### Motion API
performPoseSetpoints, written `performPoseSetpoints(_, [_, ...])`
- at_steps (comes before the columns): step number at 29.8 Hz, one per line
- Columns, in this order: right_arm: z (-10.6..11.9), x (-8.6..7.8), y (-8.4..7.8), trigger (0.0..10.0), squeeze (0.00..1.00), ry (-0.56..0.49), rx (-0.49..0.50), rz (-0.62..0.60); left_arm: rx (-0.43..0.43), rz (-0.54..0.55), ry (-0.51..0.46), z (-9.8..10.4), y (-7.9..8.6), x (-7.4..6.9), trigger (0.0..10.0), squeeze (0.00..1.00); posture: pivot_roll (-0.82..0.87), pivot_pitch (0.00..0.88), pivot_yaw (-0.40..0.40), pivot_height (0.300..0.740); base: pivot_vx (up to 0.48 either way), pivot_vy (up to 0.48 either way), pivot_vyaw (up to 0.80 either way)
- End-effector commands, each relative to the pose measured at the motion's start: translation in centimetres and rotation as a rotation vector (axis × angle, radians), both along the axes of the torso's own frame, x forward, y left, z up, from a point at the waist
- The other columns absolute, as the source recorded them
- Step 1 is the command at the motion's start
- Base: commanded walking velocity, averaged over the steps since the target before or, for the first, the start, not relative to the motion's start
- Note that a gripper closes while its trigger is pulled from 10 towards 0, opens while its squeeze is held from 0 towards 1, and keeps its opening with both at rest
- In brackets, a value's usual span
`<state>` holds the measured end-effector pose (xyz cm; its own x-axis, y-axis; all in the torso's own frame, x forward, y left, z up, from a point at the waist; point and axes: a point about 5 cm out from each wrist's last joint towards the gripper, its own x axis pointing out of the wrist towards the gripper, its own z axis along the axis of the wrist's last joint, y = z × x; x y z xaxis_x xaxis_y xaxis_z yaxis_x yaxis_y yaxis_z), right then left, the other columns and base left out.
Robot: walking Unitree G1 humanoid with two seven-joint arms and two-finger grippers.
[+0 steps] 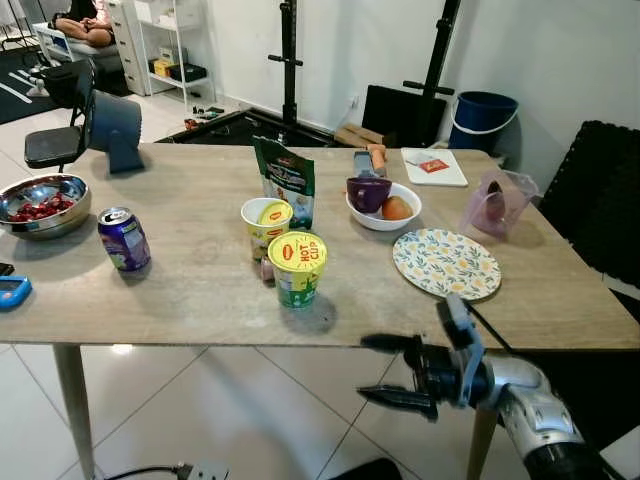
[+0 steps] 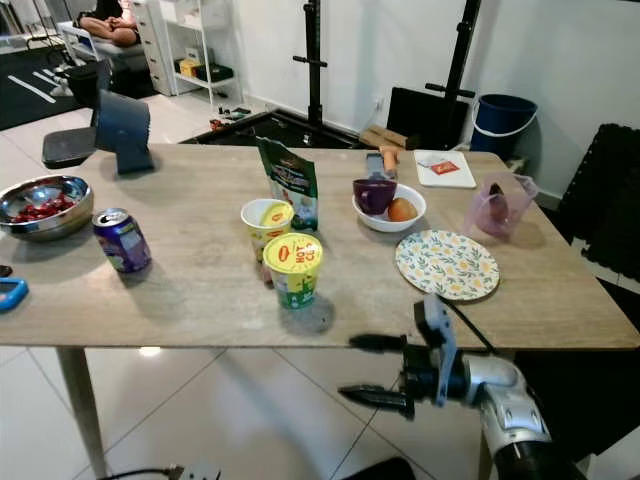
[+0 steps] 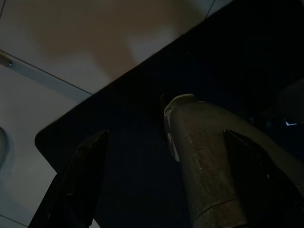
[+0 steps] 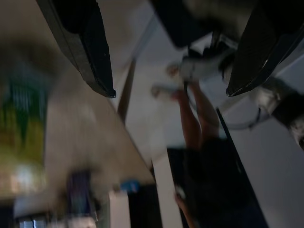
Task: Restocking fridge
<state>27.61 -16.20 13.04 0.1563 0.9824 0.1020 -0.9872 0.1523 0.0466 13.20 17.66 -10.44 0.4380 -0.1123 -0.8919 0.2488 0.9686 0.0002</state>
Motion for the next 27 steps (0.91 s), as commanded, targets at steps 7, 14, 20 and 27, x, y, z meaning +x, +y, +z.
performPoseSetpoints(7, [2.4, 1.6, 3.9, 10.0, 0.00, -0.197, -0.104, -0.130, 0.015, -0.005, 0.059, -0.4, 0.5, -1.4, 10.0, 0.00, 0.02, 0.006, -0.018, 0.740, 0.000, 0.000, 0.00])
performPoseSetpoints(14, [2.8, 3.8, 6.8, 10.0, 0.00, -0.383, -0.262, -0.346, 0.014, -0.010, 0.058, -0.4, 0.4, -1.4, 10.0, 0.00, 0.02, 0.006, -0.022, 0.740, 0.000, 0.000, 0.00])
performPoseSetpoints(20, [2.5, 5.1, 7.8, 10.0, 0.00, -0.524, -0.409, -0.475, 0.018, -0.015, 0.061, -0.5, 0.4, -1.5, 10.0, 0.00, 0.03, 0.000, -0.026, 0.740, 0.000, 0.000, 0.00])
performPoseSetpoints(27, [2.0, 5.5, 9.3, 10.0, 0.00, -0.615, -0.498, -0.493, 0.023, -0.017, 0.060, -0.5, 0.4, -1.4, 10.0, 0.00, 0.04, 0.000, -0.032, 0.740, 0.000, 0.000, 0.00])
